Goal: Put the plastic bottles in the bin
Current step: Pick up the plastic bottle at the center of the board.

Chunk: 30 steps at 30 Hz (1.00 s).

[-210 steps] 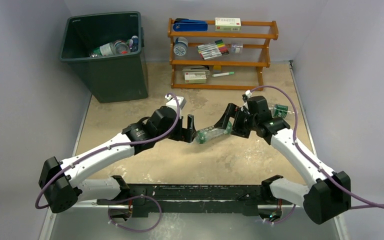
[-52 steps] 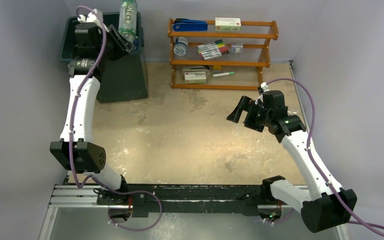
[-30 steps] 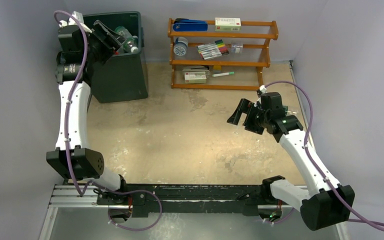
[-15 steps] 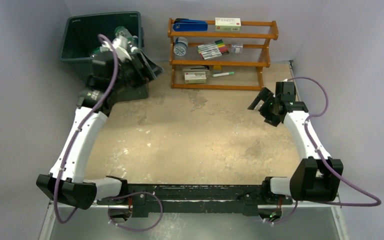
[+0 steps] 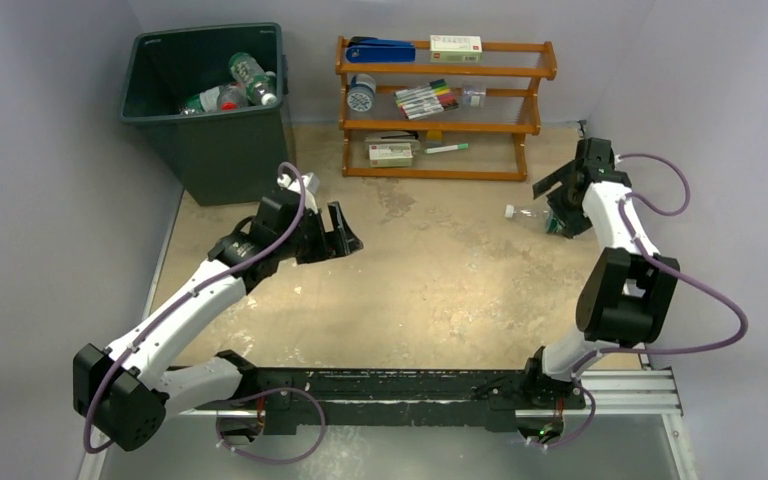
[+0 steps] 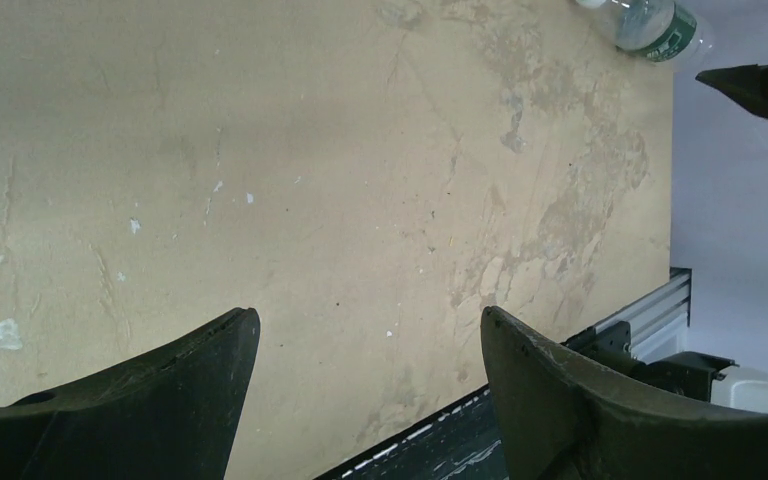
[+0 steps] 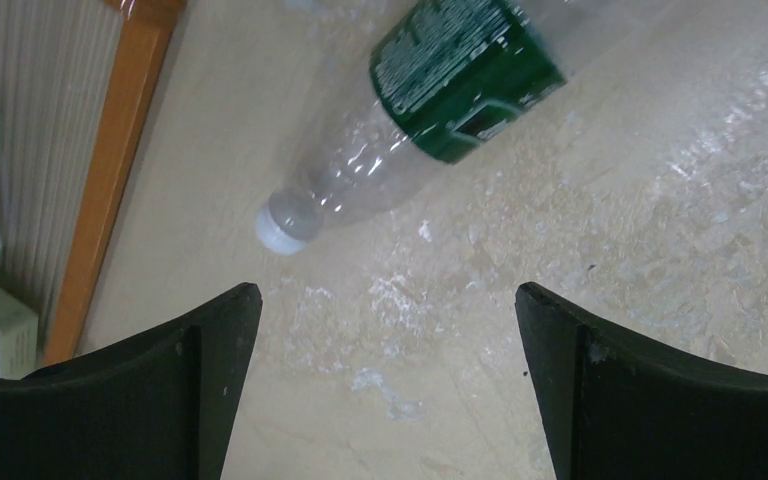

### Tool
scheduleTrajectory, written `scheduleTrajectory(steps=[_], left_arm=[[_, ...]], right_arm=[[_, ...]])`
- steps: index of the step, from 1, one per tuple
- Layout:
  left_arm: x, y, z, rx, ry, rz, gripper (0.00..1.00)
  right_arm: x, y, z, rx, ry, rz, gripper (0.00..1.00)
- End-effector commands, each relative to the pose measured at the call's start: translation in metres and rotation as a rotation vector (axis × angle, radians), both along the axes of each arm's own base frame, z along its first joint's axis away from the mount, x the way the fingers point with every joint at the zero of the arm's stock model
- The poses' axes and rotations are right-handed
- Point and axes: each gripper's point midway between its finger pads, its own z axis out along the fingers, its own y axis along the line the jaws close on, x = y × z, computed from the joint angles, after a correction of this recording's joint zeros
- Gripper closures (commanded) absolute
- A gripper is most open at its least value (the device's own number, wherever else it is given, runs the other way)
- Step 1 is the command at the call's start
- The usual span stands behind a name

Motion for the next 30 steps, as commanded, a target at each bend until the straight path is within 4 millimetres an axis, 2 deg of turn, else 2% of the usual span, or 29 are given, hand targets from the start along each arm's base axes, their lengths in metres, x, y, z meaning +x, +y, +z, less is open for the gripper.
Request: scheduleTrajectory(steps=[1,8,13,18,24,28,30], left_arm=[[0.002,-0.009,0.011,-0.053,-0.092,0.006,0.19],[-0.005,-0.010,-0.005,-0.036,-0.069,-0.022,0.19],[-0.008,-0.010,-0.012,-0.026,-0.056,-0.034,0.19],[-0.008,-0.012,-0.017,-0.020,-0.046,-0.042,0.19],[-0.006,-0.013,-0.017,-0.015,-0.042,-0.045,0.19],[-0.005,-0.018,-0.018,-0.023,-0.033,-0.049,0.19],[-0.005,-0.022,-0.018,-0.032,-0.031,-0.059,0.19]], right_arm=[[0.003,-0.033,0.010,-0.047,0.027,-0.204,0.00],[0.012,-0.067,-0.010,-0.068,0.112,-0.351,0.00],[0.014,-0.083,-0.035,-0.054,0.189,-0.417,0.00],[0.019,-0.091,-0.050,-0.047,0.219,-0.454,0.00],[0.025,-0.091,-0.068,-0.038,0.251,-0.431,0.03],[0.023,-0.091,-0.072,-0.056,0.229,-0.392,0.13],[0.022,-0.092,-0.070,-0.077,0.200,-0.369,0.28]])
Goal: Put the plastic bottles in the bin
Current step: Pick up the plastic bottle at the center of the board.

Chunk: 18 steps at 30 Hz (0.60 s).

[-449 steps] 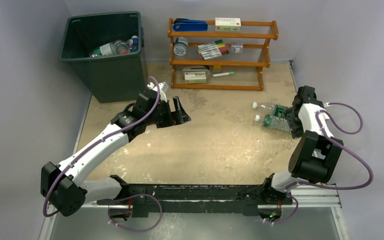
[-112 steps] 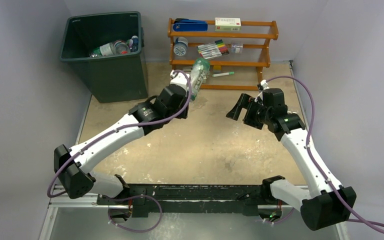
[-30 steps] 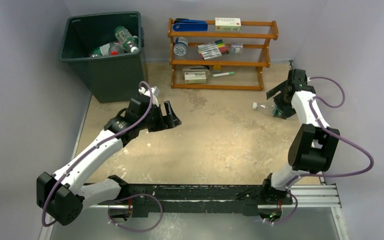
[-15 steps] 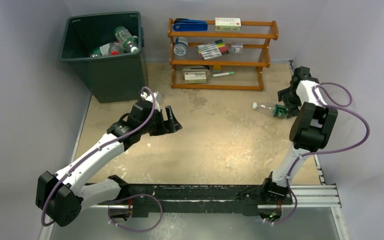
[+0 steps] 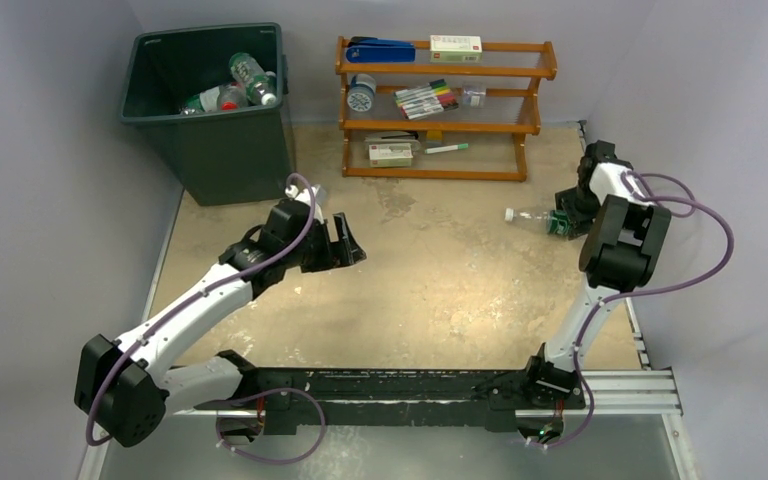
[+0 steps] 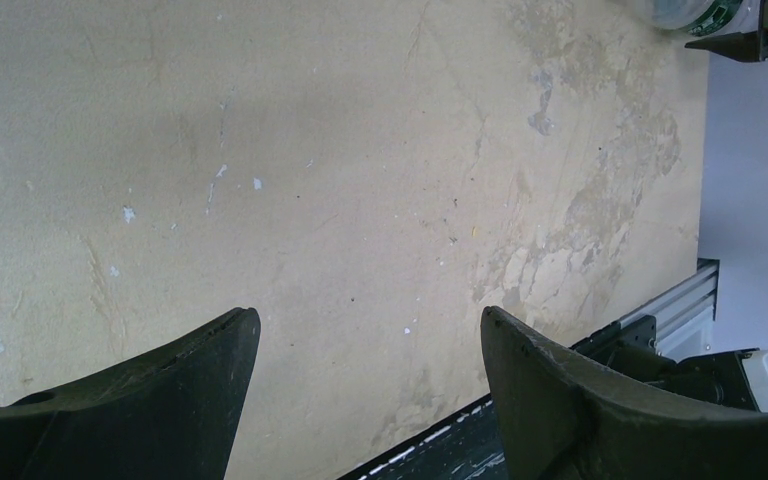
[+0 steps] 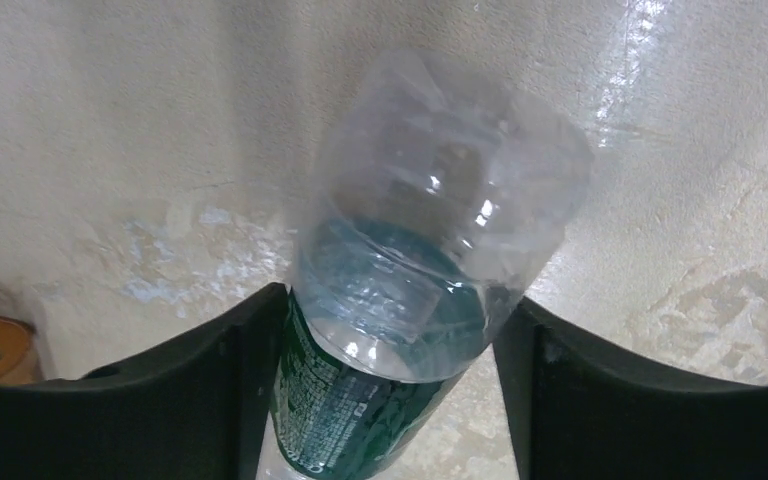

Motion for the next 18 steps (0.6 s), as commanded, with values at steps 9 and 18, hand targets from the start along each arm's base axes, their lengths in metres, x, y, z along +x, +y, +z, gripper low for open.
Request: scheduleTrajectory(steps=[9,18], left_arm=[[-0.009,-0.048,0.025,-0.084,-0.079,-0.118,0.19],[-0.049,-0.103,0.032,-0.124,-0.154,-0.264,0.17]], right_arm=[[-0.014,0.003,0.030,-0.122,-0.107,0.153,0.62],[-0.035,0.062,0.050,-0.132,-0.188,0.354,0.65]])
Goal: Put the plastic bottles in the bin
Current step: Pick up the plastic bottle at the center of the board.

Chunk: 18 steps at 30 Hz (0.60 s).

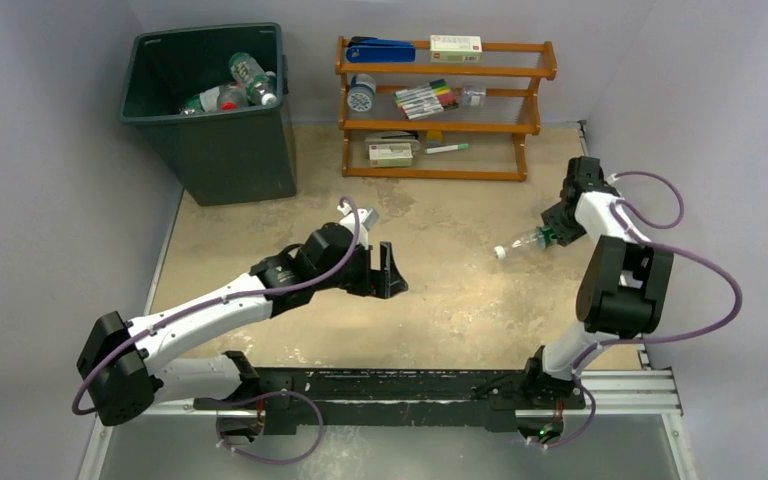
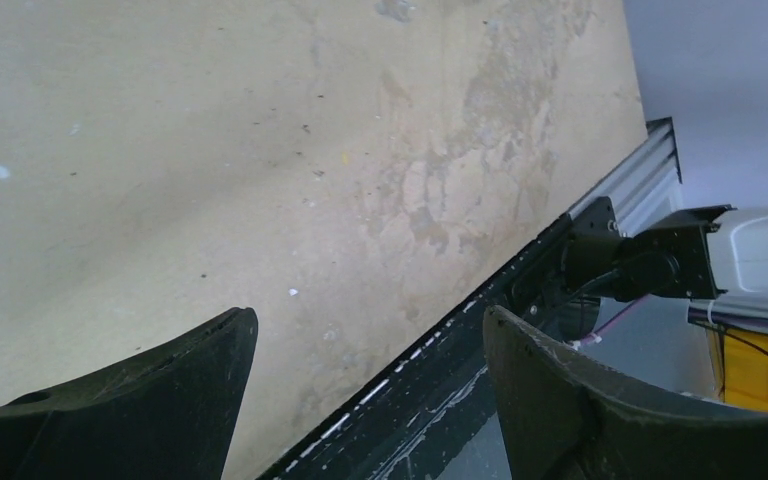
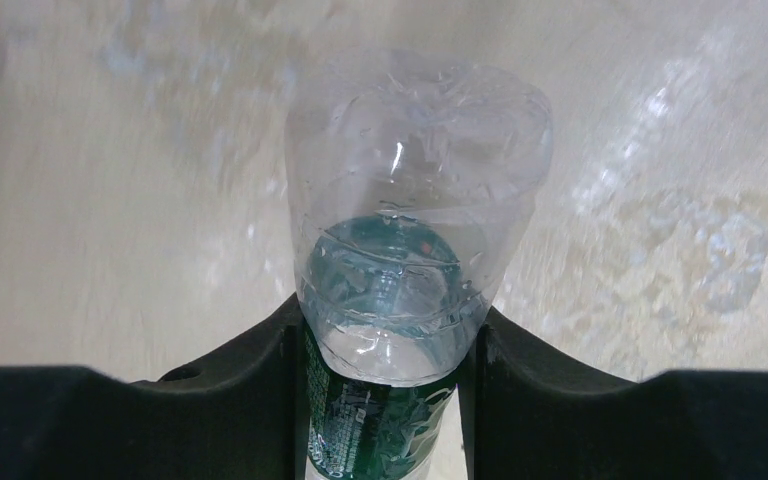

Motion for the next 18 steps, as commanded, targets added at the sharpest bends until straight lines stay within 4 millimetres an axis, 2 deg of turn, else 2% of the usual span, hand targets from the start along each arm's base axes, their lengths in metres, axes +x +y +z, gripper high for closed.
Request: scheduleTrajectory(steps=[1,7,11,18], left_arm=[[0.000,-0.030,0.030,-0.104,-0.102,-0.016,0.17],[-0.012,-0.063,0.035,-0.119,-0.162,-0.062,0.16],[-0.013,-0.082,0.028,-0.090,-0.182,-0.082,0.16],[-0.012,-0.110,0.017,-0.077,-0.199,-0.101,0.16]], right_arm=[[0.000,0.033,0.028,-0.030,-0.094,0.132,0.65],[-0.014,0.084,0.040,0.037,-0.157,0.296,0.67],[-0.024,0.114,0.059,0.077,-0.221,0.395,0.66],[-0.038,0.154,0.098,0.148,-0.338,0.534,0.65]])
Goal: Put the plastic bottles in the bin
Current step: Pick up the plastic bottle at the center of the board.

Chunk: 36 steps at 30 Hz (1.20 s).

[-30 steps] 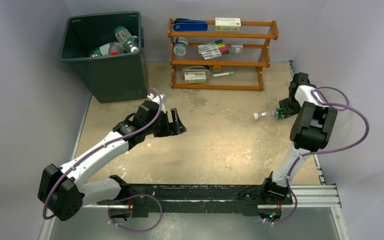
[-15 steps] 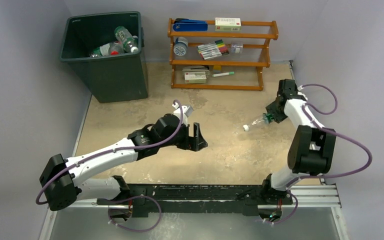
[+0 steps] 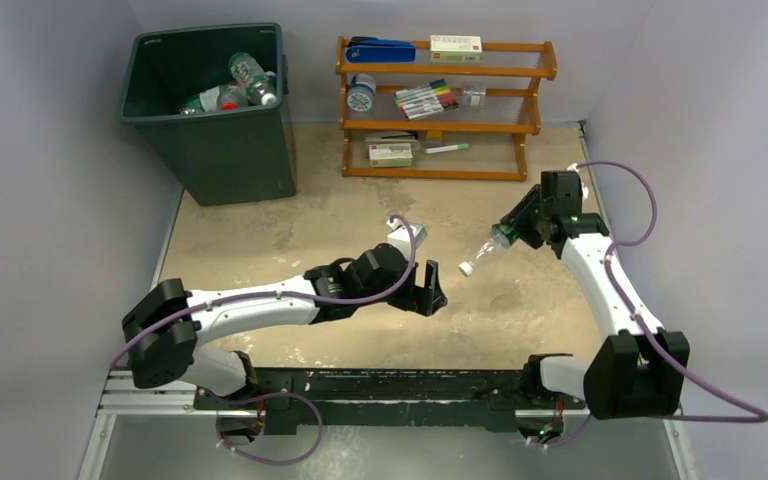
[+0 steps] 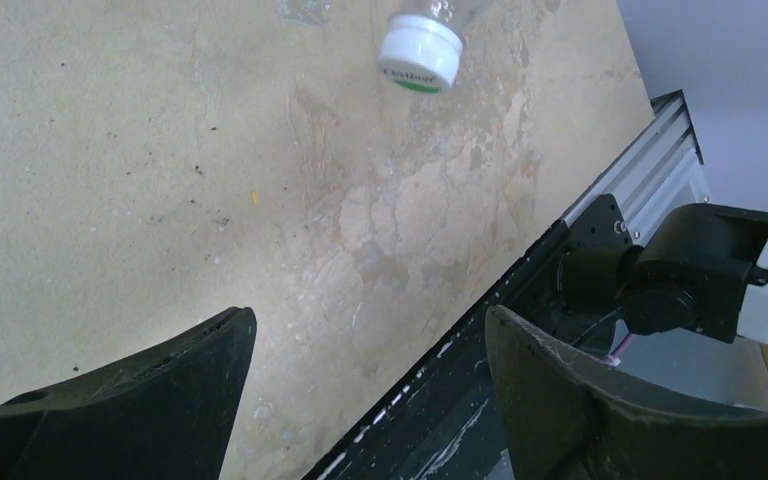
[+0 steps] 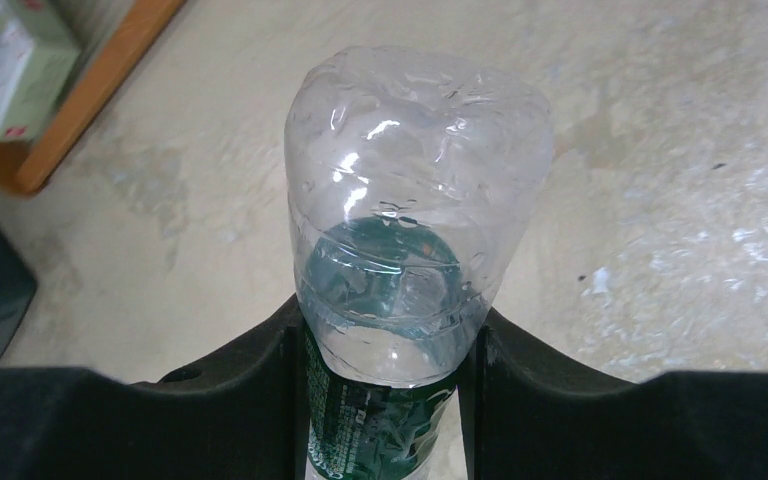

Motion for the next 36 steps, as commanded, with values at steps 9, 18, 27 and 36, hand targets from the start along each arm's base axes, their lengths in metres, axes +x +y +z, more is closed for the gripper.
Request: scheduleTrajectory(steps=[9,18,27,36], left_arm=[[0.019,-0.053,0.035,-0.078,-0.126,-0.013,0.16],[0.022,-0.064,0.036,-0.080,-0.128,-0.022,0.17],[0.022,-0.066,0.028,-0.065,-0.117,-0.024,0.49],[0.021,-0.068,0.027,-0.057,-0.112,-0.039,1.00]], right_arm=[[-0.016,0.059,0.040,0.116,-0.111,0.266,0.65],[-0.020,0.091,0.044,0.142,-0.124,0.378,0.65],[-0.019,0.100,0.048,0.153,-0.135,0.402,0.65],[-0.021,0.105,0.048,0.166,-0.143,0.419,0.51]])
